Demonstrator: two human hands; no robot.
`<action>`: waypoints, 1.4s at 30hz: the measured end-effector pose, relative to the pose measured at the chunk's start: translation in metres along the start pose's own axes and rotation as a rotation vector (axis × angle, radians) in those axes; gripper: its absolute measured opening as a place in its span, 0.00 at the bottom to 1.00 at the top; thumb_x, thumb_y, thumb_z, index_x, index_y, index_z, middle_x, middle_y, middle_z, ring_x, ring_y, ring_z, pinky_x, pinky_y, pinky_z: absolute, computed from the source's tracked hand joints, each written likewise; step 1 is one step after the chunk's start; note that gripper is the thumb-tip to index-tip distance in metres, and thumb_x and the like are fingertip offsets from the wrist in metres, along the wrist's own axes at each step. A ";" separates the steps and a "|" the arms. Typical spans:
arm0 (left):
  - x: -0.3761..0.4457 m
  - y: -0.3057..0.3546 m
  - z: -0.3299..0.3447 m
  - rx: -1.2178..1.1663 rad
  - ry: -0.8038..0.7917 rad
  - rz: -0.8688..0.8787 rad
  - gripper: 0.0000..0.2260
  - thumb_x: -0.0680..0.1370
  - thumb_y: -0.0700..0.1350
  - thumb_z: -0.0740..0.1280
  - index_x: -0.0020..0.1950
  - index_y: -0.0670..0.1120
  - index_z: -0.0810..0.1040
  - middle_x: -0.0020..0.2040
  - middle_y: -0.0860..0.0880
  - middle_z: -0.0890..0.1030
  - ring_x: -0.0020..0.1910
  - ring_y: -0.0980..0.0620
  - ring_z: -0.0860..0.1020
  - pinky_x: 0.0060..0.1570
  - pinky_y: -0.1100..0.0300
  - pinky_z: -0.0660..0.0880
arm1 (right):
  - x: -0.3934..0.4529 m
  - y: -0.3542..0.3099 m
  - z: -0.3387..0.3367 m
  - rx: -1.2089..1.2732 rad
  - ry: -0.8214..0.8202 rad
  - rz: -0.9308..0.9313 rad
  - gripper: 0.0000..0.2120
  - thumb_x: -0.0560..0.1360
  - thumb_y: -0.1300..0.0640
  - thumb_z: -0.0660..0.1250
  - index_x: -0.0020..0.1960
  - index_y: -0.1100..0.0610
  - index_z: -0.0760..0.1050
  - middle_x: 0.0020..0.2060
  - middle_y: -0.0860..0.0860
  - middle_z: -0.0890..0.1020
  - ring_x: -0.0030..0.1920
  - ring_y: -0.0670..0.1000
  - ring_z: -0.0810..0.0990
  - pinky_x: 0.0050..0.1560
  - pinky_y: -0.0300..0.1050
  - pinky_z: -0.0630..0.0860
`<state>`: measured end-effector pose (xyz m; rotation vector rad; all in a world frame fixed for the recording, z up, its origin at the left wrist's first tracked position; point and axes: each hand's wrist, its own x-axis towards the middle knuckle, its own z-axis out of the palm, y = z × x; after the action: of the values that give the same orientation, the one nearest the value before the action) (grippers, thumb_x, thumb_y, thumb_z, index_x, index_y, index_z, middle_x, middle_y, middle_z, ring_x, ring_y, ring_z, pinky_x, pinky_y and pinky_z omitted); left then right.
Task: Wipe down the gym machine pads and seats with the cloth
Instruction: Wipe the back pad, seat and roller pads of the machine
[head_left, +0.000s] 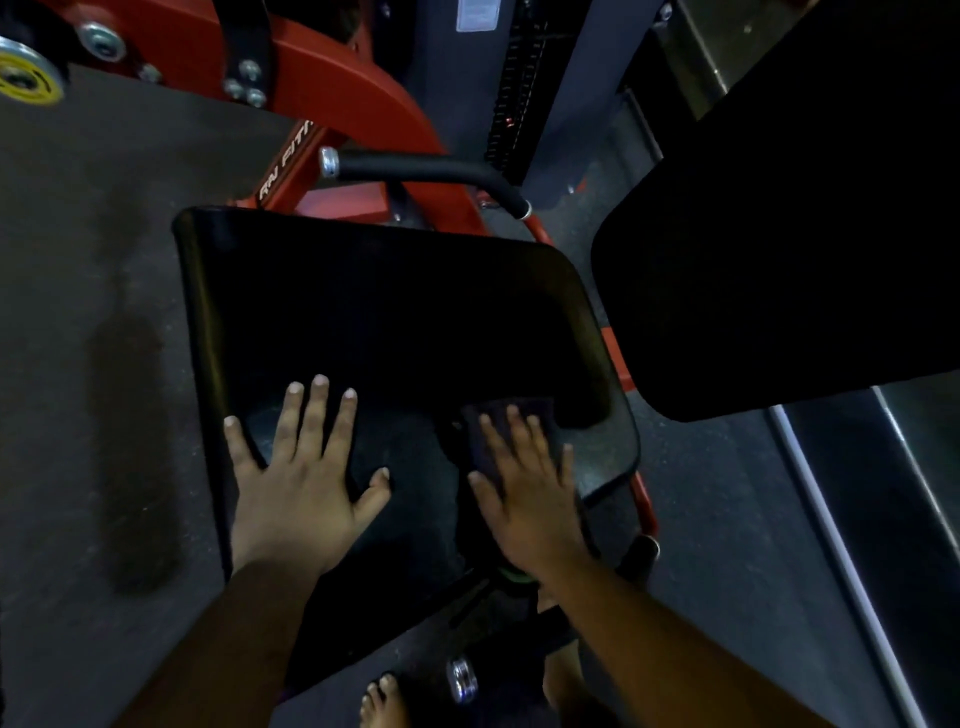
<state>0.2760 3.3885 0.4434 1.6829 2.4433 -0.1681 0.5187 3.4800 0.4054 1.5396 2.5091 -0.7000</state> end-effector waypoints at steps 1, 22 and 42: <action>-0.001 0.000 0.000 -0.001 0.002 0.005 0.39 0.78 0.69 0.49 0.84 0.49 0.54 0.84 0.46 0.50 0.83 0.46 0.45 0.73 0.26 0.46 | 0.004 0.024 -0.003 -0.015 0.013 0.070 0.30 0.81 0.32 0.40 0.81 0.36 0.39 0.83 0.45 0.42 0.82 0.50 0.38 0.79 0.67 0.41; 0.003 -0.004 0.007 -0.008 0.021 0.002 0.39 0.77 0.69 0.53 0.83 0.49 0.56 0.84 0.47 0.52 0.83 0.46 0.49 0.73 0.26 0.49 | 0.138 -0.041 -0.028 -0.030 0.109 0.236 0.34 0.82 0.37 0.46 0.84 0.47 0.41 0.83 0.51 0.44 0.83 0.56 0.41 0.79 0.66 0.42; 0.001 -0.003 0.003 -0.041 0.004 0.004 0.39 0.77 0.69 0.55 0.82 0.48 0.59 0.84 0.46 0.54 0.83 0.46 0.51 0.74 0.26 0.48 | 0.029 0.019 -0.001 -0.047 0.020 0.014 0.31 0.82 0.32 0.39 0.82 0.39 0.38 0.82 0.45 0.38 0.81 0.47 0.33 0.80 0.62 0.38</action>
<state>0.2726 3.3876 0.4406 1.6733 2.4286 -0.1138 0.5210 3.5114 0.3905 1.5541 2.5082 -0.6217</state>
